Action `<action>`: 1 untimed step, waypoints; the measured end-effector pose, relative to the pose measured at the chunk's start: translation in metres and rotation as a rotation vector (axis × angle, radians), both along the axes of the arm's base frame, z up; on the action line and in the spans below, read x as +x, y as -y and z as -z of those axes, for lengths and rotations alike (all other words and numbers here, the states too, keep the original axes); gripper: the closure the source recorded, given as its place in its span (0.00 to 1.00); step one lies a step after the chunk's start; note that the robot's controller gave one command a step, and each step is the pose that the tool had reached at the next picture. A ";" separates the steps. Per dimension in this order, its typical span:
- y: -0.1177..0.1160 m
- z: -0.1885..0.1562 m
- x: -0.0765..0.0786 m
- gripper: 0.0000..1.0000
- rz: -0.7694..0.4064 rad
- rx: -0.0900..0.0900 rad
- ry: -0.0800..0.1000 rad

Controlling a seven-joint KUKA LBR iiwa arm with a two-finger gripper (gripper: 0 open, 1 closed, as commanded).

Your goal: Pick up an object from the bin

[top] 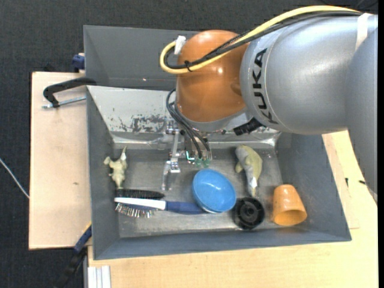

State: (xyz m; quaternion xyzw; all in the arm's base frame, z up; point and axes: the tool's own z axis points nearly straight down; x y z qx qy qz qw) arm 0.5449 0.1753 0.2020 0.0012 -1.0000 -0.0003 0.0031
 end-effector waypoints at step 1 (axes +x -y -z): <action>-0.054 0.133 -0.042 0.00 0.038 0.003 0.007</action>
Offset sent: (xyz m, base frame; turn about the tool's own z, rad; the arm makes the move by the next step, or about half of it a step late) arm -0.0419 0.0505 -0.1320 0.0420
